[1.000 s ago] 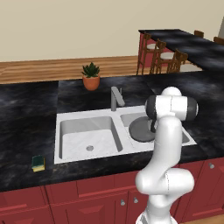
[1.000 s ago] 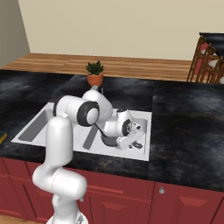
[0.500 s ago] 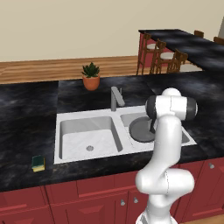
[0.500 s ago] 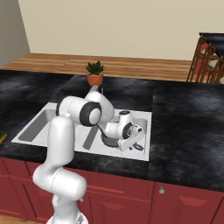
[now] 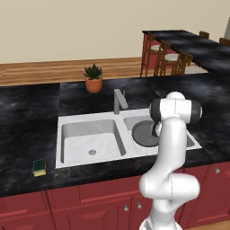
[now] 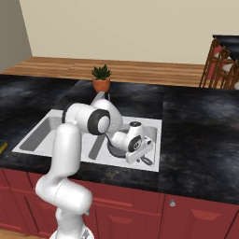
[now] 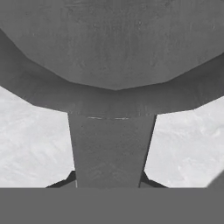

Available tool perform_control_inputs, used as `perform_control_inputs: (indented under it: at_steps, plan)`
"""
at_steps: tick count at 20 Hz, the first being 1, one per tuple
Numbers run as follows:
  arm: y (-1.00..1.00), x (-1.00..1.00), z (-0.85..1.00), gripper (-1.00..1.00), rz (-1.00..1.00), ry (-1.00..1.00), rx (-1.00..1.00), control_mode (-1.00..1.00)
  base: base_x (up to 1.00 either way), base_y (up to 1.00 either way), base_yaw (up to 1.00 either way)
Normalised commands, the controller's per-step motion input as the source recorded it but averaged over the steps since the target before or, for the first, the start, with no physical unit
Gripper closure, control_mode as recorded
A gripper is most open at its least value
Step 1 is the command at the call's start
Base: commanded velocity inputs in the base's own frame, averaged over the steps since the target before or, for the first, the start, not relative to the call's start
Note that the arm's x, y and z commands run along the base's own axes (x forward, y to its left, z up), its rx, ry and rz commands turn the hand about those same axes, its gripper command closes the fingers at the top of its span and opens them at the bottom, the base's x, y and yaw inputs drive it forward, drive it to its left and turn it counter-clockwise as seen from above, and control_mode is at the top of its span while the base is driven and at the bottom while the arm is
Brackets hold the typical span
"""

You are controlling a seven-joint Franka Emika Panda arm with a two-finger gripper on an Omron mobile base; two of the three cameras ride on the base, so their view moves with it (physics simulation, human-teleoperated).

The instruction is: Pick the pan and sponge and place them into the sink. Then turn on the water.

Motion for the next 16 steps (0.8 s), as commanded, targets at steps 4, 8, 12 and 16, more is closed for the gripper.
perform_control_inputs:
  at_steps: [4, 8, 12, 16]
  plan:
    - [0.22, 0.20, -0.21, -1.00, 0.03, -0.02, 0.05, -1.00, 0.00, 0.00, 0.00]
    - [0.04, 0.12, 0.06, -1.00, 0.03, -0.06, 0.01, -1.00, 0.00, 0.00, 0.00]
    - [0.01, 0.04, 0.18, -1.00, 0.03, -0.05, 0.00, -1.00, 0.00, 0.00, 0.00]
    - [0.00, 0.00, 0.22, -1.00, 0.03, -0.05, 0.00, -1.00, 0.00, 0.00, 0.00]
